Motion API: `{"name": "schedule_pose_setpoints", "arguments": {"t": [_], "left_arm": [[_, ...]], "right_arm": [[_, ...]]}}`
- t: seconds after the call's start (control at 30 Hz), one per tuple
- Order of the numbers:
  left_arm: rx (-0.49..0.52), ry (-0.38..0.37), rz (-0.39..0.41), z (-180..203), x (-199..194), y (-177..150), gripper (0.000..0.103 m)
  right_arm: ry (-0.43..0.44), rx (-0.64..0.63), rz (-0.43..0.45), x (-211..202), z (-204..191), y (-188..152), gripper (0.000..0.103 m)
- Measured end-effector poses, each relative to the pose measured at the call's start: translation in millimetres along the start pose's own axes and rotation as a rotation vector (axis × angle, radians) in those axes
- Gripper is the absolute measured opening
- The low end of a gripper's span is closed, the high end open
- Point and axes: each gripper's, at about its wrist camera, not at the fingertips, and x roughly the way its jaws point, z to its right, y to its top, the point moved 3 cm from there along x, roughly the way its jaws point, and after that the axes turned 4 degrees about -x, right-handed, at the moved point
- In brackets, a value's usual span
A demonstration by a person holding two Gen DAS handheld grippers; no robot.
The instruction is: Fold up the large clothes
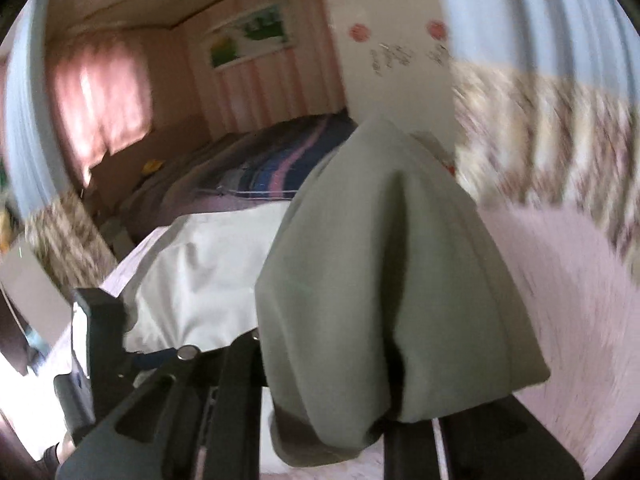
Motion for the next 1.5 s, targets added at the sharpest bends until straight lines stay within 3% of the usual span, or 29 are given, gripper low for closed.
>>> {"name": "schedule_pose_setpoints", "arguments": {"t": [0.07,0.17,0.33,0.47,0.5,0.6,0.7,0.77,0.83,0.9,1.07,1.13,1.23,1.33,1.43,1.5], "left_arm": [[0.005,-0.017,0.010,-10,-17,-1,0.098],[0.007,-0.043,0.073,-43,-73,-7,0.097],[-0.028,0.073,0.125,-139,-130,-21,0.100],[-0.131,0.159,0.117,-224,-131,-35,0.100],[-0.150,0.171,0.107,-240,-127,-38,0.100],[-0.193,0.165,0.074,-266,-114,-46,0.099],[-0.211,0.125,0.061,-270,-106,-44,0.099],[-0.193,0.122,0.066,-269,-107,-41,0.099],[-0.177,0.126,0.077,-263,-109,-37,0.100],[-0.164,0.119,0.081,-255,-111,-35,0.100],[-0.125,0.084,0.117,-228,-126,-18,0.100],[-0.118,0.053,0.132,-217,-133,-9,0.100],[-0.117,-0.004,0.141,-199,-142,8,0.100],[-0.127,-0.054,0.141,-184,-145,21,0.100],[-0.119,-0.102,0.151,-164,-149,30,0.100],[-0.091,-0.118,0.148,-147,-149,33,0.100]], "right_arm": [[0.002,-0.082,0.001,0,-27,12,0.016],[0.005,-0.245,0.008,1,-83,27,0.016],[0.057,-0.494,-0.020,21,-190,28,0.014],[0.069,-0.757,-0.122,55,-267,-23,0.014],[0.047,-0.852,-0.175,68,-281,-51,0.014],[-0.025,-1.003,-0.207,89,-287,-108,0.015],[-0.003,-0.946,-0.205,81,-281,-103,0.021],[-0.007,-0.971,-0.207,68,-279,-100,0.034],[0.037,-0.943,-0.233,47,-278,-93,0.064],[0.107,-0.887,-0.237,19,-272,-80,0.080],[0.185,-0.747,-0.162,-51,-231,-48,0.087],[0.209,-0.633,-0.132,-70,-200,-30,0.090],[0.185,-0.438,-0.104,-65,-144,-9,0.091],[0.145,-0.157,-0.122,-47,-78,-10,0.091],[0.136,0.037,-0.159,-12,-46,-10,0.090],[0.174,0.140,-0.177,3,-31,-16,0.090]]}}
